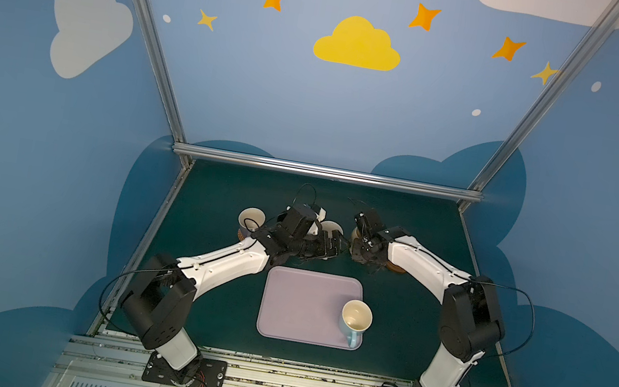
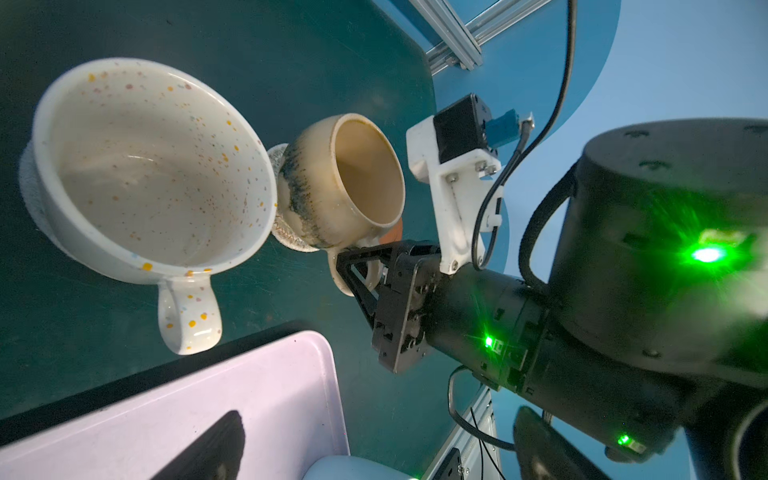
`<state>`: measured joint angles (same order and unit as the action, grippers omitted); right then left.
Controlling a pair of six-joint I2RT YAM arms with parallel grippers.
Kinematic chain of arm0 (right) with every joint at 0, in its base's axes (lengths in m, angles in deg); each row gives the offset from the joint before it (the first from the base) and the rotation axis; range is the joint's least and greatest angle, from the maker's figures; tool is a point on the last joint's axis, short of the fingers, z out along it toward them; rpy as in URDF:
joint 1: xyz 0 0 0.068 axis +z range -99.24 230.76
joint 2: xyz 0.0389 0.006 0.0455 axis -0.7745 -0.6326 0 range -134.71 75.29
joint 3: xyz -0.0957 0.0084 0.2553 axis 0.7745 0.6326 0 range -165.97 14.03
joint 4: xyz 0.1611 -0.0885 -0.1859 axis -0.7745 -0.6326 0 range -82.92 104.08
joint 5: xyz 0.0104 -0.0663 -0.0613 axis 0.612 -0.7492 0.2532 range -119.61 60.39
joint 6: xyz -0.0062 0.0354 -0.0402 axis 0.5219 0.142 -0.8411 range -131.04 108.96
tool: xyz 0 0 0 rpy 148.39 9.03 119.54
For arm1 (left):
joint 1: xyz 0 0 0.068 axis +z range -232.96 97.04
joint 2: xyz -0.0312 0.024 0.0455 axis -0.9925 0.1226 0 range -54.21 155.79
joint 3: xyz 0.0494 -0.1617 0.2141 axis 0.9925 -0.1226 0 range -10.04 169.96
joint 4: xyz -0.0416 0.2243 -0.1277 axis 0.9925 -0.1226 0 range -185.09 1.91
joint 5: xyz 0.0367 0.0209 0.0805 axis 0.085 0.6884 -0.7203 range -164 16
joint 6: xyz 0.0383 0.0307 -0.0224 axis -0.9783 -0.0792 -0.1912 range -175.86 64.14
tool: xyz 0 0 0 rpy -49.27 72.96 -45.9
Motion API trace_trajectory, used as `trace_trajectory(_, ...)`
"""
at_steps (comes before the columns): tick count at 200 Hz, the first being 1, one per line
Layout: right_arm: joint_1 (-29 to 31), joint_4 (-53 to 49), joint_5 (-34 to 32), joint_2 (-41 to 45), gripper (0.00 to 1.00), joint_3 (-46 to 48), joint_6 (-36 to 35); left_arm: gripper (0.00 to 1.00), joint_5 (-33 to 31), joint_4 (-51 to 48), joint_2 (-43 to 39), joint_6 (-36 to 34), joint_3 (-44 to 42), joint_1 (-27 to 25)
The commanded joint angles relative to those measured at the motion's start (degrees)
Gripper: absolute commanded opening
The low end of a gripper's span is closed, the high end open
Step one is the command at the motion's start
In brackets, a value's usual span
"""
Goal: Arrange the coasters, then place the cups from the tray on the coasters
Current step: 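Set the beige mug down on the multicolour coaster with the right gripper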
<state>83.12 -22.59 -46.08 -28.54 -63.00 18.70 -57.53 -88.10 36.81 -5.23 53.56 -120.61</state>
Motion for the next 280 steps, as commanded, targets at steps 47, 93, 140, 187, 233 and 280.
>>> trace_trajectory(47,-0.35,3.93,-2.39,-0.49,0.0,-0.15,0.6,1.0,-0.03,0.36,1.35,0.08,1.53,0.12)
trace_trajectory(93,-0.32,3.36,-3.34,-1.07,0.0,0.01,0.23,1.0,0.41,0.44,1.83,0.43,1.41,0.11)
trace_trajectory(140,-0.41,4.76,-3.75,-0.5,0.0,2.13,0.51,1.0,0.39,0.98,2.24,0.65,1.41,0.12)
trace_trajectory(187,-0.72,5.55,-3.08,-0.93,0.0,3.28,1.07,1.0,0.76,1.37,2.62,1.16,1.1,0.12)
trace_trajectory(233,-0.37,8.69,-5.08,2.01,0.0,4.78,-1.13,1.0,0.57,1.33,2.23,0.98,1.25,0.03)
trace_trajectory(280,-0.37,8.21,-7.38,3.86,0.0,3.21,-3.29,1.0,0.58,1.15,2.75,0.96,1.94,0.03)
